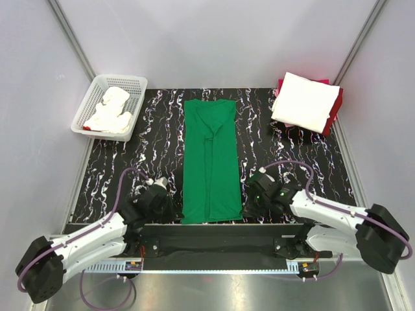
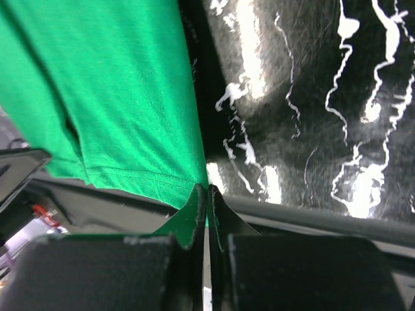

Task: Fold and stack the t-shirts
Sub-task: Fold the tshirt

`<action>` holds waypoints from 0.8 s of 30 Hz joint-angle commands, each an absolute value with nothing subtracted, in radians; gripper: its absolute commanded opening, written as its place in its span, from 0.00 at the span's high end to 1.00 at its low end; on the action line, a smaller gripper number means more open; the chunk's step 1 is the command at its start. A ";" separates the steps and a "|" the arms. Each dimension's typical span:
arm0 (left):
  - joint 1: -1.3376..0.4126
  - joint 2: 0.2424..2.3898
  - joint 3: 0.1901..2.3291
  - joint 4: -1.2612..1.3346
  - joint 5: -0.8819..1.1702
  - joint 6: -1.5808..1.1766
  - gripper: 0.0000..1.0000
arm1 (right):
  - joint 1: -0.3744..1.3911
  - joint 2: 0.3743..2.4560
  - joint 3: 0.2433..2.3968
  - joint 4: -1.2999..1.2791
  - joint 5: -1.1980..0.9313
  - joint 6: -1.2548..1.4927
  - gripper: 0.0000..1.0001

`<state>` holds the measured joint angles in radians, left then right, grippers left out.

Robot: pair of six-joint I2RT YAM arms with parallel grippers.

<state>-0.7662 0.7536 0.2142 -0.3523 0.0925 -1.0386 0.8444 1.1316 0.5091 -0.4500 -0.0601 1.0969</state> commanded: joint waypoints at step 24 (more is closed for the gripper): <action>-0.836 0.788 0.871 -0.980 -0.268 -0.743 0.18 | 0.528 1.400 1.200 -0.594 -0.102 0.635 0.31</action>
